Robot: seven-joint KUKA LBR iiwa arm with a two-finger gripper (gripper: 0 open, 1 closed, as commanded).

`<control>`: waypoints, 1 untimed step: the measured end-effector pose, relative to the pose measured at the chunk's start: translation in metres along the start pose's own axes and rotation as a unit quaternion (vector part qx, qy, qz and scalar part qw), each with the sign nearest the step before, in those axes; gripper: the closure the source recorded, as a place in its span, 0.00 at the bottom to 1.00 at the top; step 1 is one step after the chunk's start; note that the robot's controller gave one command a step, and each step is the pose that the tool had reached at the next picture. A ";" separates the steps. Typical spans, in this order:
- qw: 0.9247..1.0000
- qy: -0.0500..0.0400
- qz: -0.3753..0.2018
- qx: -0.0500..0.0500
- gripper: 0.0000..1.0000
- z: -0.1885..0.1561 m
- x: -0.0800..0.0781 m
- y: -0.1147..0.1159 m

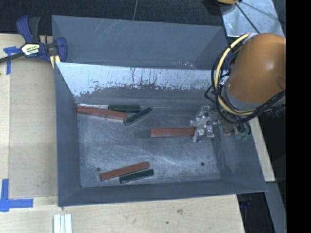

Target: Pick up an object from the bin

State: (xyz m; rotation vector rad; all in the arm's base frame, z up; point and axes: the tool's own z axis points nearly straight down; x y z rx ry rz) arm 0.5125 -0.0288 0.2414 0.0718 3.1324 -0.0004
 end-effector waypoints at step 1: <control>1.000 0.002 0.000 0.000 1.00 0.002 0.001 0.000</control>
Offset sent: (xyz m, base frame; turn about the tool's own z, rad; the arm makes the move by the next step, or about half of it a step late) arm 0.0137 -0.0456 0.0225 -0.2278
